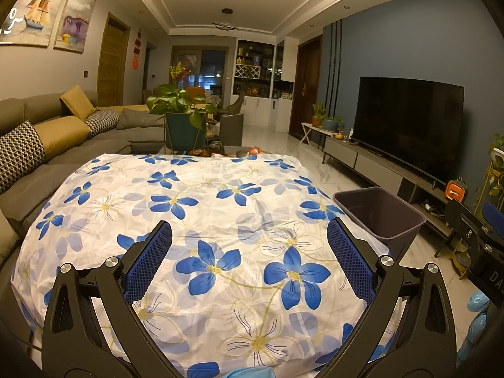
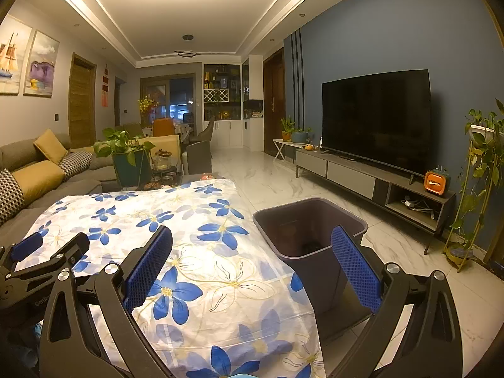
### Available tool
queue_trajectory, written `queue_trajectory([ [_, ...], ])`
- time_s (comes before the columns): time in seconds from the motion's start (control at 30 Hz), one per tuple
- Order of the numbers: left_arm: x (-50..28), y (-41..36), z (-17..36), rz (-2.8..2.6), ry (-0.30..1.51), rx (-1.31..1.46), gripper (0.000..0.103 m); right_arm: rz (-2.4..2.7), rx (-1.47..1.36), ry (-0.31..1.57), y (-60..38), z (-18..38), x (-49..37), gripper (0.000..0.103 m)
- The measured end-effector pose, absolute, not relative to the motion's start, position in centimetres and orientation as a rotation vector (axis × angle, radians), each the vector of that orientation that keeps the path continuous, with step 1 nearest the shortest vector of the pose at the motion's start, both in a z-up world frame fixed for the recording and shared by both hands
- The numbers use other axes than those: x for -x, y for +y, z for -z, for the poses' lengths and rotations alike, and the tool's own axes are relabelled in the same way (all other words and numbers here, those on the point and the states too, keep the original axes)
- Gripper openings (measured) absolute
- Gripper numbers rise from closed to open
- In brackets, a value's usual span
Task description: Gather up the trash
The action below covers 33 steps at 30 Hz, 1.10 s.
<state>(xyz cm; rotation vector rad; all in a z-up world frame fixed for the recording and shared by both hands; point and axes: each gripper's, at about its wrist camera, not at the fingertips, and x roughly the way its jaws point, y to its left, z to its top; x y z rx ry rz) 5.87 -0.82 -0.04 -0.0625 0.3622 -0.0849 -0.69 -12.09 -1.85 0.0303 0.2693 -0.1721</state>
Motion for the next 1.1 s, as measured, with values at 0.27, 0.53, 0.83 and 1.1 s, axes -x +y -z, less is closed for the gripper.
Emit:
queue_trajectory([
  [0.27, -5.91, -0.81, 0.04, 0.086, 0.363, 0.064, 0.097, 0.172, -0.032, 0.268, -12.06, 1.81, 0.63, 0.097],
  [0.53, -5.92, -0.77, 0.05, 0.086, 0.364, 0.066, 0.097, 0.173, -0.033, 0.266, -12.12, 1.85, 0.7, 0.097],
  [0.83, -5.94, -0.7, 0.08, 0.086, 0.364, 0.067, 0.097, 0.172, -0.036, 0.265, -12.11, 1.84, 0.69, 0.097],
  [1.1, -5.64, -0.95, -0.07, 0.087, 0.36, 0.065, 0.097, 0.173, -0.038, 0.262, -12.03, 1.73, 0.67, 0.097],
])
